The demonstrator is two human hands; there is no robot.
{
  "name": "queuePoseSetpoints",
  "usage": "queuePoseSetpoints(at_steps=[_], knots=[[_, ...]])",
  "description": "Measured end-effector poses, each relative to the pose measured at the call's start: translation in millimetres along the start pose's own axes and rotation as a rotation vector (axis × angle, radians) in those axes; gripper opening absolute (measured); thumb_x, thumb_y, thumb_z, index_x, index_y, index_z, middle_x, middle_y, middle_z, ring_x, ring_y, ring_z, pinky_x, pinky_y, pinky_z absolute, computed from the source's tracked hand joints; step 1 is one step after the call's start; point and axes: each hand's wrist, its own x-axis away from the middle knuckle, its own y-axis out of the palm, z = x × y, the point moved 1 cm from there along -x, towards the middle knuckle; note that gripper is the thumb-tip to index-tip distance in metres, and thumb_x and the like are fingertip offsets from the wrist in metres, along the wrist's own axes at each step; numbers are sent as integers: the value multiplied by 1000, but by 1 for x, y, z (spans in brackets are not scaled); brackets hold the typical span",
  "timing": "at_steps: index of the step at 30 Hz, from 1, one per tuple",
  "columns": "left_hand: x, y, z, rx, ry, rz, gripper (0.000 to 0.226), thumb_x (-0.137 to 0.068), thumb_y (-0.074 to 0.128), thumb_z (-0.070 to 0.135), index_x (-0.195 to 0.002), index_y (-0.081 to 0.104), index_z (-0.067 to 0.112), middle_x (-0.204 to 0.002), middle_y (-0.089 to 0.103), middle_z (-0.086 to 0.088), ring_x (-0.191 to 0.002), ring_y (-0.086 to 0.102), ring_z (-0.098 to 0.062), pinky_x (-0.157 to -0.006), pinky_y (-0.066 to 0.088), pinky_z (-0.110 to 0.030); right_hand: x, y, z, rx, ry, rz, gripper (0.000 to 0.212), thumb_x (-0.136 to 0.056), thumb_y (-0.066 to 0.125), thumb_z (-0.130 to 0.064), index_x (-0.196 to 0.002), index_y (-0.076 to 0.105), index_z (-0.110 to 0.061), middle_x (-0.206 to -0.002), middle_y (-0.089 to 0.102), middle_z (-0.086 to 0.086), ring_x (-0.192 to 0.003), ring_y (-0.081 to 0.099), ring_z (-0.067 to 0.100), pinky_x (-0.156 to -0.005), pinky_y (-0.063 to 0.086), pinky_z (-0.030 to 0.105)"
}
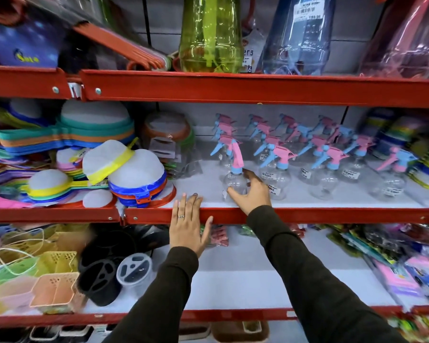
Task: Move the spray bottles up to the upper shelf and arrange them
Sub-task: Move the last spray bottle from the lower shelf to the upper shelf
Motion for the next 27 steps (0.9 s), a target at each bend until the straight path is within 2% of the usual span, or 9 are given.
queuePoseSetpoints(at_steps=[3, 7, 9, 12, 15, 18, 20, 23, 27], knots=[[0, -3, 2, 1, -6, -2, 65, -99, 34, 52, -148, 44, 11, -154, 46, -13, -149, 31, -32, -125, -2, -37, 2, 1, -6, -12, 26, 96, 78, -60, 77, -63, -120, 52, -20, -120, 52, 3, -113, 50, 19, -98, 45, 33], [0, -5, 2, -6, -7, -4, 65, -100, 32, 53, -148, 44, 11, -153, 47, -13, -149, 32, -32, -125, 2, -39, -1, 3, -9, -47, 37, 129, 63, -60, 84, -50, -107, 56, -17, -106, 54, 0, -103, 55, 20, -88, 45, 29], [0, -5, 2, -7, -9, -14, 65, -100, 31, 54, -148, 45, 12, -153, 47, -13, -149, 32, -32, -124, 6, -42, -3, 4, -8, -87, 56, 105, 60, -62, 85, -44, -109, 59, -18, -106, 60, -1, -101, 59, 20, -88, 50, 31], [0, -6, 2, -7, -10, -21, 65, -100, 31, 53, -147, 46, 11, -152, 48, -13, -148, 33, -32, -123, 9, -43, -6, 5, -5, -126, 81, 45, 63, -64, 83, -37, -120, 61, -17, -117, 66, 2, -107, 62, 20, -95, 51, 33], [0, -6, 3, -13, -4, -21, 65, -100, 31, 53, -147, 47, 10, -151, 50, -13, -147, 35, -32, -122, 12, -44, -6, 5, -7, -133, 89, 21, 64, -69, 79, -34, -127, 59, -15, -124, 65, 6, -115, 60, 22, -99, 46, 28], [0, -5, 2, -24, -8, -37, 66, -100, 29, 54, -148, 46, 11, -152, 48, -13, -148, 33, -32, -122, 11, -44, -4, 5, -9, -90, 61, 83, 66, -68, 79, -36, -127, 58, -15, -126, 60, 9, -119, 55, 25, -100, 42, 27], [0, -5, 2, -31, -11, -42, 66, -100, 29, 54, -148, 46, 11, -152, 49, -12, -148, 33, -32, -123, 9, -43, -2, 6, -9, -74, 73, 123, 71, -62, 83, -44, -123, 56, -18, -124, 54, 8, -117, 52, 25, -102, 45, 33], [0, -6, 3, -30, -13, -49, 65, -100, 29, 54, -147, 47, 11, -151, 50, -13, -147, 35, -32, -123, 8, -43, -2, 7, -6, -80, 82, 119, 69, -58, 86, -47, -114, 57, -19, -115, 54, 6, -106, 56, 25, -94, 51, 40], [0, -9, 6, -17, -35, -52, 66, -100, 28, 54, -146, 48, 11, -148, 52, -13, -145, 40, -33, -122, 12, -44, -6, 6, -4, -87, 71, 56, 68, -65, 84, -38, -124, 59, -17, -117, 60, 7, -104, 61, 25, -95, 53, 41]])
